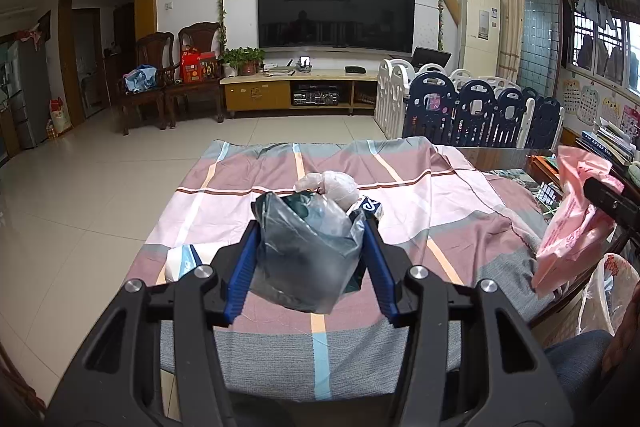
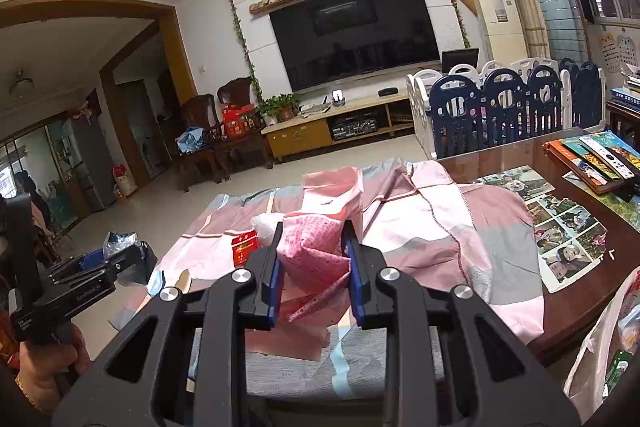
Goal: Collect trash
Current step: 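Move the right tool over the wastebasket and release the pink wrapper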
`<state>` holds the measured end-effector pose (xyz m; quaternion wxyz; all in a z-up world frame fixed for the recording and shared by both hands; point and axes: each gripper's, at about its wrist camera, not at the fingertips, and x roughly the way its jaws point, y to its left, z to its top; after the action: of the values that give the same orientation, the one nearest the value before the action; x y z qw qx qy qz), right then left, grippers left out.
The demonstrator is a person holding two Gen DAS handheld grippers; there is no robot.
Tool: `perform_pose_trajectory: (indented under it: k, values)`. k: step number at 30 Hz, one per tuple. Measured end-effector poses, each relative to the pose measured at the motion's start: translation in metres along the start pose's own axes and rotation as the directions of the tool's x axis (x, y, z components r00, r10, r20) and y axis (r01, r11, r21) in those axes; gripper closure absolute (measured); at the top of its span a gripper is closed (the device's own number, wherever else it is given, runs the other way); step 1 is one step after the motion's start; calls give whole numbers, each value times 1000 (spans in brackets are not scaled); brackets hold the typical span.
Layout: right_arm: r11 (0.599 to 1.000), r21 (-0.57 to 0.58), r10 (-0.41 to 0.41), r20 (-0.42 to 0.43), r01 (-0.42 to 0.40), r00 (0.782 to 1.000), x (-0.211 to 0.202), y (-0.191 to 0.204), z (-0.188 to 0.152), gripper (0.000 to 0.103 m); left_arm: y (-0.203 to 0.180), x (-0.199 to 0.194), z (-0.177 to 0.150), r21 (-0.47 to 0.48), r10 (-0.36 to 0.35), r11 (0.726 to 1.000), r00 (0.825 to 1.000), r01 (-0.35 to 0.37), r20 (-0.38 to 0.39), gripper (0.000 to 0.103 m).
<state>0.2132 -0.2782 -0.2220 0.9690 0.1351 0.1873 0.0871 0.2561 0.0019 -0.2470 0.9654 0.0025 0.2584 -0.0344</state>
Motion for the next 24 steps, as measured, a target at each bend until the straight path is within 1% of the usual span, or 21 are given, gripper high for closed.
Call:
perform_pose_trajectory:
  k: [2, 3, 4, 6, 7, 8, 9, 10, 11, 12, 13, 15, 16, 17, 18, 19, 20, 21, 22, 23, 24]
  values:
    - [1000, 27, 2, 15, -3, 1000, -10, -7, 3, 76, -1, 1, -1, 3, -2, 1000, 1000, 2, -3, 51]
    - [999, 44, -5, 23, 4, 1000, -18, -13, 5, 76, -2, 1, -1, 7, -1, 1000, 1000, 1, -5, 51]
    - [999, 44, -29, 49, 27, 998, -33, -20, 9, 76, -2, 2, -2, 10, 0, 1000, 1000, 0, -6, 51]
    - [995, 4, -104, 111, 104, 988, -63, -33, 14, 76, -3, 2, -2, 15, -1, 1000, 1000, 1, -5, 51]
    - [988, -20, -147, 142, 151, 979, -81, -45, 17, 76, -3, 2, -2, 17, -1, 1000, 1000, 1, -3, 51]
    - [980, -37, -186, 155, 194, 970, -95, -57, 18, 76, -3, 2, -3, 20, -2, 1000, 1000, 2, -3, 51]
    - [969, -41, -233, 164, 243, 958, -108, -71, 18, 76, -4, 3, -2, 21, -3, 1000, 1000, 3, -4, 51]
    - [949, -37, -302, 175, 313, 937, -127, -93, 16, 76, -4, 3, -2, 23, -4, 1000, 1000, 4, -5, 51]
    - [935, -31, -342, 178, 353, 923, -136, -107, 12, 76, -5, 4, -2, 25, -4, 1000, 1000, 4, -6, 51]
    - [916, -21, -391, 176, 401, 903, -148, -125, 8, 75, -7, 5, -1, 30, -4, 1000, 1000, 4, -7, 51]
    - [888, -6, -453, 161, 460, 877, -160, -148, 0, 75, -9, 5, -1, 36, -2, 999, 1000, 2, -3, 51]
    - [842, 21, -537, 123, 538, 835, -175, -181, -14, 74, -20, 6, 0, 70, -1, 998, 1000, 1, 2, 51]
    - [814, 42, -580, 96, 579, 809, -182, -201, -25, 69, -29, 8, 0, 94, -21, 995, 1000, 22, -7, 51]
    - [796, 56, -605, 73, 603, 793, -186, -215, -34, 54, -38, 10, -1, 103, -48, 993, 999, 50, -17, 51]
    - [778, 68, -627, 19, 624, 779, -189, -233, -45, 44, -55, 11, -2, 116, -98, 988, 994, 102, -39, 51]
    - [768, 78, -637, -19, 636, 771, -188, -244, -51, 35, -67, 11, -2, 127, -126, 983, 991, 132, -50, 51]
    - [743, 111, -658, -62, 660, 751, -194, -257, -60, 35, -86, 10, -3, 144, -163, 975, 984, 171, -65, 51]
    - [722, 155, -674, -67, 675, 736, -204, -262, -65, 35, -113, 8, -3, 161, -217, 960, 973, 228, -83, 51]
    - [704, 212, -687, -39, 678, 726, -219, -264, -67, 34, -137, 4, -3, 174, -262, 946, 961, 275, -94, 51]
    - [691, 254, -698, -10, 677, 716, -233, -263, -69, 29, -163, 0, -3, 190, -312, 925, 944, 328, -109, 51]
    - [672, 295, -716, 20, 680, 698, -246, -261, -69, 28, -203, -7, -3, 217, -385, 888, 913, 406, -133, 51]
